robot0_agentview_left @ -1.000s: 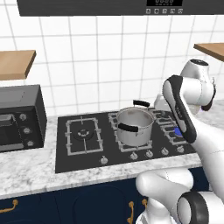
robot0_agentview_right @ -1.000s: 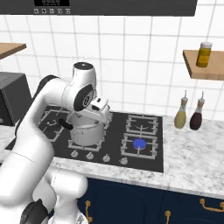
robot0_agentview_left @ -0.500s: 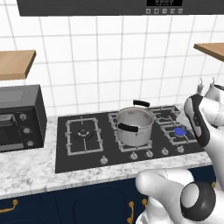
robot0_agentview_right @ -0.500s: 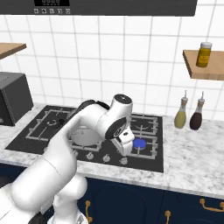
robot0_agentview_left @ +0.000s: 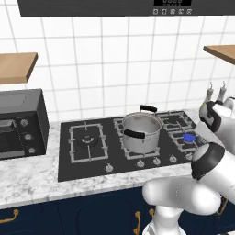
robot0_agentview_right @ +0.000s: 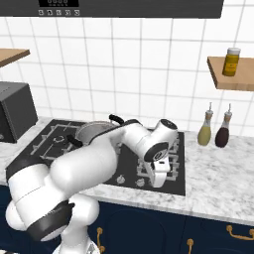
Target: Turn off the front right burner of the stove.
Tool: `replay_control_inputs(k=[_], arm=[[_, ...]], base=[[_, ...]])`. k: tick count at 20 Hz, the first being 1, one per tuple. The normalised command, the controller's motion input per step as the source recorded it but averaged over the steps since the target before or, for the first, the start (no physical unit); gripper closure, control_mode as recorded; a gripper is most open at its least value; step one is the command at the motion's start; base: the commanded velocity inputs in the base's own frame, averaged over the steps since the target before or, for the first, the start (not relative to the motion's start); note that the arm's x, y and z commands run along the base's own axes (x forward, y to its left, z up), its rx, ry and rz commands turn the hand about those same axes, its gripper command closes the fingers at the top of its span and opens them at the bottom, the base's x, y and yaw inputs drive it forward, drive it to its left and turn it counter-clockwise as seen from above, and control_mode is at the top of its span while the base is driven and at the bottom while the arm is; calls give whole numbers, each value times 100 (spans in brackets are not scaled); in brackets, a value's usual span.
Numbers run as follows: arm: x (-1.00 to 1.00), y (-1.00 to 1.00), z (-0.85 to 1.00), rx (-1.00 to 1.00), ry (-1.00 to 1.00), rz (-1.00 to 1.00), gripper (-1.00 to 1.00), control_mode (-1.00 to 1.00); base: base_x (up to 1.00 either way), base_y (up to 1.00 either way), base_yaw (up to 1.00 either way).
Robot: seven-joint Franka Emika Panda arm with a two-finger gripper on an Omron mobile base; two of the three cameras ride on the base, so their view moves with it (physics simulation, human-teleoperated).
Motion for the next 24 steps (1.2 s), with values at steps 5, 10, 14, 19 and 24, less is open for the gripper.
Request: replay_control_inputs(k=[5,10,14,19,24], arm=[[9,6,-29,0,19,0,-100,-100],[12,32,-42,-1,4,0,-100,-100],[18,23,-36,0,0,0,-100,-100],[20,13,-31,-2,0,0,-100,-100],[13,0,-26,-5,-1,0,-100,-100]], base=[[0,0,0],[0,0,0],[0,0,0],[0,0,0],[0,0,0]])
